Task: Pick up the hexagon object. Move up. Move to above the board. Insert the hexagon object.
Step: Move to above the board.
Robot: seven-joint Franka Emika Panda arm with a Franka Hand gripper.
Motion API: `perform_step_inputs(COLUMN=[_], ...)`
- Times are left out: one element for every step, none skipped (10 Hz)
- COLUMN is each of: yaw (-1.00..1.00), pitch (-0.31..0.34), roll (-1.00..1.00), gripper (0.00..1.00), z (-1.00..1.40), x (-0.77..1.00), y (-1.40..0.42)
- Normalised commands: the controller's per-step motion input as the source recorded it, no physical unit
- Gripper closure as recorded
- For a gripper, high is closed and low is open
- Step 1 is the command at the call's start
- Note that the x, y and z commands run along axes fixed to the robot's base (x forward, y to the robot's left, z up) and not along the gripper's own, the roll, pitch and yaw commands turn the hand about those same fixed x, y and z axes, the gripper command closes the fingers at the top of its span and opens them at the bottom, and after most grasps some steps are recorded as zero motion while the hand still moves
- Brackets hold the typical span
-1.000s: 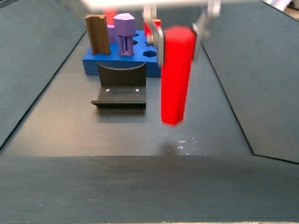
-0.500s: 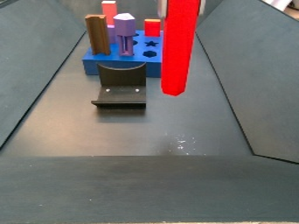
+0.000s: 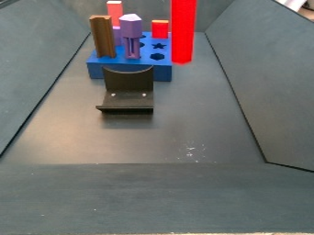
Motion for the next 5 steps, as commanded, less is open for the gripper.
perform_step_inputs(yaw=[-0.06,-0.02,0.00,0.00,0.00], pitch=[0.035,0.024,0.011,0.008,0.009], roll=[0.02,0.01,0.00,0.00,-0.01], gripper=[1.00,1.00,1.00,1.00,1.00], z=[0.18,0.18,0.18,0.19,0.19], x=[-0.05,-0.06,-0.06,-0.06,-0.06], y=[-1.00,-1.00,-1.00,-1.00,-1.00])
